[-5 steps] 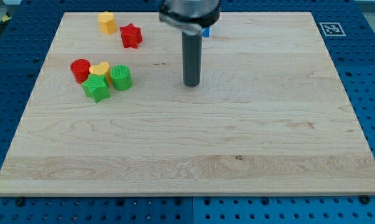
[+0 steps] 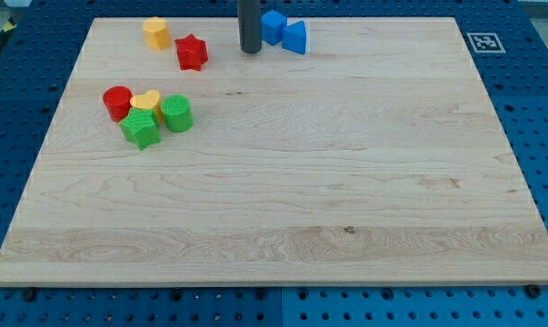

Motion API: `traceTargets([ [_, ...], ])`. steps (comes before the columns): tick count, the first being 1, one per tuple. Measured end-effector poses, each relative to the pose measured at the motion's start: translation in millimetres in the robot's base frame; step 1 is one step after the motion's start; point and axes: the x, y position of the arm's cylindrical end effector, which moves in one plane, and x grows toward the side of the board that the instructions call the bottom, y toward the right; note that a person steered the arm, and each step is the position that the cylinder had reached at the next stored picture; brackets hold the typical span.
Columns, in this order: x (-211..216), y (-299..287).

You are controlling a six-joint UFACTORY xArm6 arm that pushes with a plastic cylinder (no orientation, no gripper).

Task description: Slide red star towards the group of blocks

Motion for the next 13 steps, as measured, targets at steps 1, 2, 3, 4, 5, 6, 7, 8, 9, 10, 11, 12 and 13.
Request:
traceTargets([
  [1, -6, -22],
  [2, -7, -32],
  [3, -7, -38],
  [4, -7, -56],
  [5, -7, -63],
  [6, -3, -70],
  [7, 6, -85],
  [8, 11, -103],
  [9, 16, -120],
  [10, 26, -123],
  [11, 35, -123],
  [12, 42, -123],
  [13, 52, -123],
])
